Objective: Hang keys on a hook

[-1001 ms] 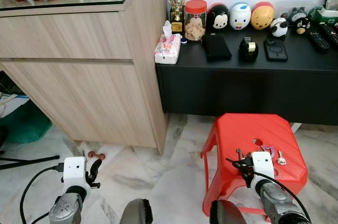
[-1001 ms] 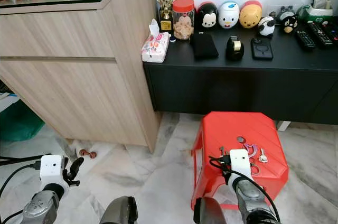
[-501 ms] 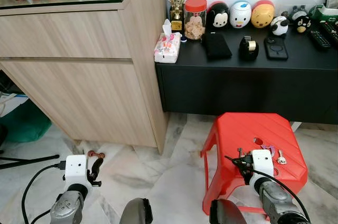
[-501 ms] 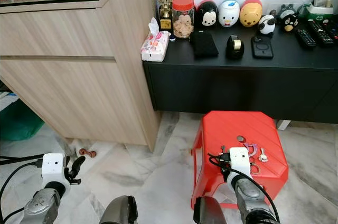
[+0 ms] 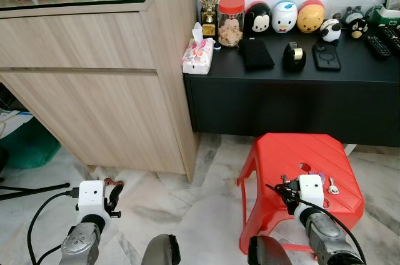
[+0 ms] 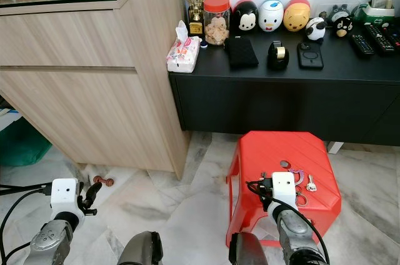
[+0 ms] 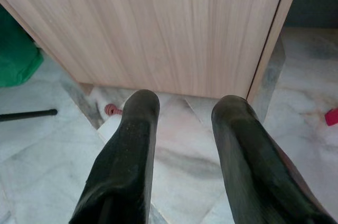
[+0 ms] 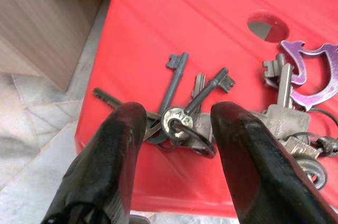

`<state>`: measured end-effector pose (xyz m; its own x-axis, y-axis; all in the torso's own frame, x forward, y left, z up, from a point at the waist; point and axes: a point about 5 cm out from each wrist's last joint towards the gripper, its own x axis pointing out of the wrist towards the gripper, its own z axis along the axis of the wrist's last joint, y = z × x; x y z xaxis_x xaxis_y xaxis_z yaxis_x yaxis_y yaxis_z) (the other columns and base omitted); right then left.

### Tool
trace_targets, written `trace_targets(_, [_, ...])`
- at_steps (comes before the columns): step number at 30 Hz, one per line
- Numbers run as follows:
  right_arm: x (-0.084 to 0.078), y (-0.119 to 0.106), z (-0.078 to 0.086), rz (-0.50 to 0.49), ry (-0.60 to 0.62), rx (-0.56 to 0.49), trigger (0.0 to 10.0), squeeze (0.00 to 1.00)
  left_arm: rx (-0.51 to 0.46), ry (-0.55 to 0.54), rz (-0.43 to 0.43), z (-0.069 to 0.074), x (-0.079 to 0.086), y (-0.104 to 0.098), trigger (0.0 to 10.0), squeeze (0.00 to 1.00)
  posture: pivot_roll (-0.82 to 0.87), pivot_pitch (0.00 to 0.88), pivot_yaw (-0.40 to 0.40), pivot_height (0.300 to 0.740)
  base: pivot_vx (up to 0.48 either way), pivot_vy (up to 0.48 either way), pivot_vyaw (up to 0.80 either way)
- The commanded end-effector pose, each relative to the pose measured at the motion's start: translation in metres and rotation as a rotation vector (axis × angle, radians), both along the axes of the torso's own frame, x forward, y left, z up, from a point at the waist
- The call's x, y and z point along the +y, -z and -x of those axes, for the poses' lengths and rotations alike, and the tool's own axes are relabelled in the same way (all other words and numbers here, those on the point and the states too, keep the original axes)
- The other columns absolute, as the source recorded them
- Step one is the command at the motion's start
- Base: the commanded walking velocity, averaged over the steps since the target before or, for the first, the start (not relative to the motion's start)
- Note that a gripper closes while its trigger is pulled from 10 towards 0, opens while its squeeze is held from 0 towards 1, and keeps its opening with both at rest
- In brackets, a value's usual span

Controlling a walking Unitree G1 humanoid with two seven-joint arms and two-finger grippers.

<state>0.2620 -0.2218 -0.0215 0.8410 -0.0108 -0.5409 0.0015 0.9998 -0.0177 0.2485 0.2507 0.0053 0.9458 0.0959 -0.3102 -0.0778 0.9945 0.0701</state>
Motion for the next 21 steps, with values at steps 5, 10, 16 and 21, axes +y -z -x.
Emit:
trace_targets(5, [-0.001,0.001,0.002,0.003,0.004,0.006,10.0,0.00,0.011,-0.009,0.000,0.001,0.001,0.002,10.0,0.00,-0.01,0.047,0.067,0.616,0.000,0.000,0.00])
trace_targets(10, [-0.009,-0.002,-0.001,0.021,0.026,0.013,10.0,0.00,0.012,-0.009,0.001,0.001,0.001,0.002,10.0,0.00,-0.01,0.047,0.068,0.616,0.000,0.000,0.00])
trace_targets(16, [-0.024,-0.007,-0.003,0.044,0.029,0.030,10.0,0.00,0.012,-0.014,-0.002,0.000,0.000,0.002,10.0,0.00,-0.01,0.044,0.063,0.616,0.000,0.000,0.00])
trace_targets(21, [-0.027,-0.007,-0.002,0.055,0.020,0.043,10.0,0.00,0.011,-0.014,0.002,0.000,-0.001,0.002,10.0,0.00,-0.02,0.043,0.060,0.616,0.000,0.000,0.00])
